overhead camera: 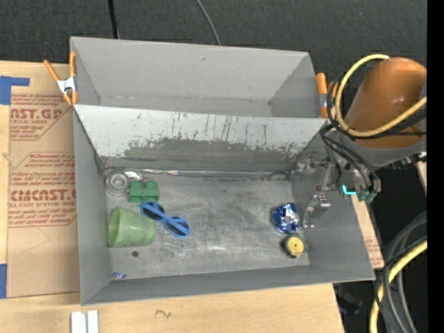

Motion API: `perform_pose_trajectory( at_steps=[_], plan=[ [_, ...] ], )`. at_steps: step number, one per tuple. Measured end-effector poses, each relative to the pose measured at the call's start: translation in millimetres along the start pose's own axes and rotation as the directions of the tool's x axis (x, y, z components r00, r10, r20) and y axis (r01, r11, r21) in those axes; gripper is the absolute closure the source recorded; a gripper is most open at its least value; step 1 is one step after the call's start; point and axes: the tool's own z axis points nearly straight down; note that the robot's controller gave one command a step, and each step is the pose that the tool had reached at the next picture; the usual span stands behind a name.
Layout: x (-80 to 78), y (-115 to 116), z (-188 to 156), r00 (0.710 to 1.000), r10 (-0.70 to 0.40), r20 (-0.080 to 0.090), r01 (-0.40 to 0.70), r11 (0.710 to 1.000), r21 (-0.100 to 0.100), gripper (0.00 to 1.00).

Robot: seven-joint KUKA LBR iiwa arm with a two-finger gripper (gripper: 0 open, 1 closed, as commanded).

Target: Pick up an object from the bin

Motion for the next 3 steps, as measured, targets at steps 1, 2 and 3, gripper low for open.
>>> perform_pose_trajectory(
  at_steps=[1, 2, 3],
  plan=[
    [22.9, -34, 127, 0.971, -0.238, 0.009, 0.238, 0.971, 0.001, 0.00],
    [22.2, -34, 124, 0.971, -0.239, 0.007, 0.239, 0.971, 0.002, 1.00],
    [40.4, -22, 18, 0.811, -0.585, 0.008, 0.585, 0.811, 0.006, 1.00]
  ],
)
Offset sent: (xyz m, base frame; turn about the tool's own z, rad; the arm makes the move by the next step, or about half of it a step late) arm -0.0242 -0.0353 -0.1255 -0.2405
